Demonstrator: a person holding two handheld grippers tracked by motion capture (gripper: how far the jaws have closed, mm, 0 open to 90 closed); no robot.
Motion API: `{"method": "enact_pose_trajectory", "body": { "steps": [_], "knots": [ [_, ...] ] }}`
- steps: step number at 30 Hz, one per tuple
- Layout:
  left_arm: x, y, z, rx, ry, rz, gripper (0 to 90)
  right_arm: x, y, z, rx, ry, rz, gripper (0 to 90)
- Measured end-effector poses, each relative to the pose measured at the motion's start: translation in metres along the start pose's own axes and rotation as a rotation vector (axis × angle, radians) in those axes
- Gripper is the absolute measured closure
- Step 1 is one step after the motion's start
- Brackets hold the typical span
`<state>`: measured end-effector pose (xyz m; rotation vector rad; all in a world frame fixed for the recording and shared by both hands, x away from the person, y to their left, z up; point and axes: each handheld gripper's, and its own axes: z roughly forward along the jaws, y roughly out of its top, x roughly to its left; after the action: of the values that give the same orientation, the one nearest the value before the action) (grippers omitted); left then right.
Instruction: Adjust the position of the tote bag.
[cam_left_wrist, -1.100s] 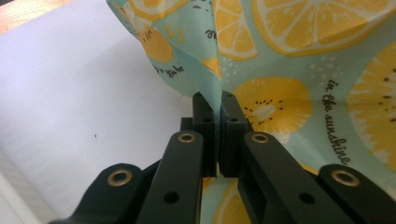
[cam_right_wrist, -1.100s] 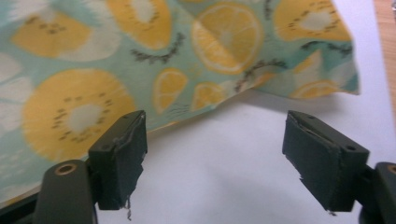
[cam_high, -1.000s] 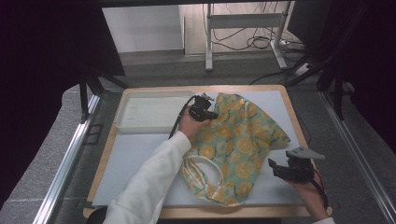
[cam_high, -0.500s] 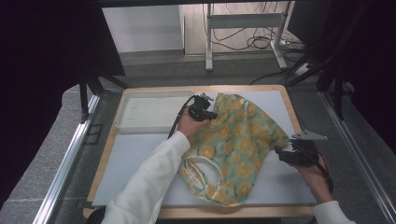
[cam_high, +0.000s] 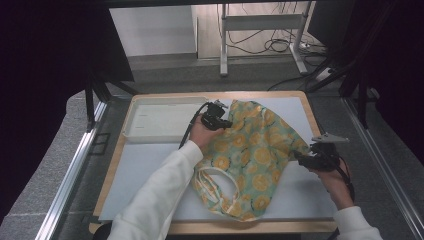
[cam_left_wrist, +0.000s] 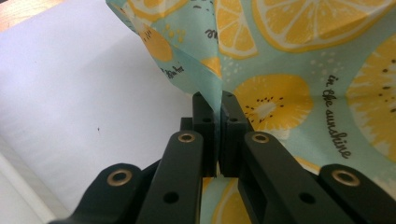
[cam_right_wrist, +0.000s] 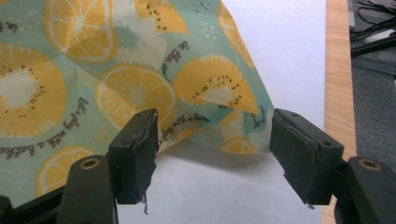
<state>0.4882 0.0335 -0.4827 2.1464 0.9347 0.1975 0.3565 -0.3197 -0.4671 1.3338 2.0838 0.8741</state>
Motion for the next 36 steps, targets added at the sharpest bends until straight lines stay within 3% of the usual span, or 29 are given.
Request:
{"method": "enact_pose_trajectory", "body": {
  "steps": [10, 13, 16, 21, 27, 30, 36],
  "knots": [
    [0.000, 0.000, 0.001, 0.002, -0.003, 0.004, 88.1, -0.004, 0.009, 0.023, 0.055, -0.026, -0.034, 30.9],
    [0.001, 0.000, 0.000, 0.005, -0.005, 0.001, 88.1, -0.003, 0.008, 0.031, 0.091, -0.039, -0.061, 34.0],
    [0.002, -0.001, -0.001, 0.001, -0.006, 0.003, 88.2, -0.005, 0.008, 0.038, 0.106, -0.050, -0.068, 41.7],
    [0.001, -0.001, -0.002, 0.003, -0.009, 0.004, 88.2, -0.008, 0.010, 0.043, 0.112, -0.029, -0.052, 55.8],
    [0.001, -0.003, -0.006, -0.004, -0.016, 0.007, 88.5, -0.013, 0.013, 0.048, 0.101, -0.004, -0.030, 87.1],
    [0.002, -0.005, -0.009, -0.008, -0.024, 0.002, 88.6, -0.017, 0.015, 0.049, 0.080, 0.021, 0.004, 89.0],
    [0.005, -0.010, -0.018, -0.017, -0.035, -0.003, 88.7, -0.018, 0.017, 0.054, 0.076, 0.032, 0.019, 89.2]
  ]
}}
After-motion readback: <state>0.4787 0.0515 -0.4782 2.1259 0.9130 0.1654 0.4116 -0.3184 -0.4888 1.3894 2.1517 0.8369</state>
